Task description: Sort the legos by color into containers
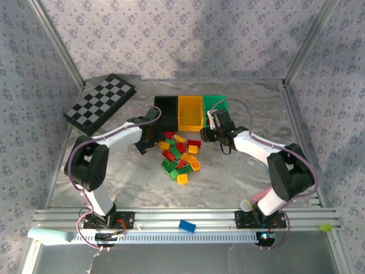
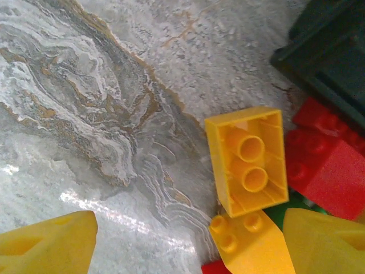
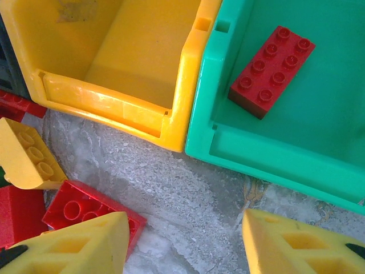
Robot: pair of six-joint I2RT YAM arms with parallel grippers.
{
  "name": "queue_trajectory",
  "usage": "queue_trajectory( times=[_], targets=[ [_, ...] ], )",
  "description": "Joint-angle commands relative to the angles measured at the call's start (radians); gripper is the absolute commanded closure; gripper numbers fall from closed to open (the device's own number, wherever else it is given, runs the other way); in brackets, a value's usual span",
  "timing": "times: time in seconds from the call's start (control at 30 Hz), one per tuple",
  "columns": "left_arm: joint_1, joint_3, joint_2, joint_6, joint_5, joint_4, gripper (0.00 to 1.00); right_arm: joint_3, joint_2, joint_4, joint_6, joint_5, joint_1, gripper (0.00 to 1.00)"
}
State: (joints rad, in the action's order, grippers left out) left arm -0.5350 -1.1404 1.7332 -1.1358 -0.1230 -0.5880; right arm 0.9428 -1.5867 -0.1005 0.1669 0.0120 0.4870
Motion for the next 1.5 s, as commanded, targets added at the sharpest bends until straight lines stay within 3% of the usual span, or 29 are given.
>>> queue_trajectory(
  times=[0.0,0.37,0.4,0.5,1.17,1.3,1.4,1.47],
  targets=[
    [0.0,-0.051,0.018,-0.057,-0.024,-0.007,0.16,-0.015,0.032,0.007,0.006,0.014,0.004,0.44],
    [0.016,-0.108,0.095,-0.059,-0.038,-0.006,0.16,-0.022,0.04,0.013,0.008,0.014,0.001,0.43],
    [0.019,-0.105,0.098,-0.062,-0.039,-0.008,0.23,-0.024,0.041,0.018,0.008,0.015,0.002,0.43],
    [0.03,-0.098,0.107,-0.064,-0.025,0.009,0.27,-0.03,0.041,0.025,0.01,0.014,0.0,0.43],
    [0.035,-0.124,0.167,-0.064,-0.039,0.011,0.27,-0.031,0.032,0.029,0.006,0.016,-0.003,0.43],
    [0.034,-0.122,0.171,-0.061,-0.043,0.019,0.32,-0.033,0.032,0.031,0.008,0.014,-0.002,0.43],
    [0.039,-0.123,0.181,-0.062,-0.017,0.025,0.44,-0.038,0.041,0.036,0.011,0.018,-0.002,0.43],
    [0.038,-0.118,0.182,-0.062,-0.014,0.026,0.45,-0.046,0.049,0.043,0.012,0.022,-0.004,0.43]
  ],
)
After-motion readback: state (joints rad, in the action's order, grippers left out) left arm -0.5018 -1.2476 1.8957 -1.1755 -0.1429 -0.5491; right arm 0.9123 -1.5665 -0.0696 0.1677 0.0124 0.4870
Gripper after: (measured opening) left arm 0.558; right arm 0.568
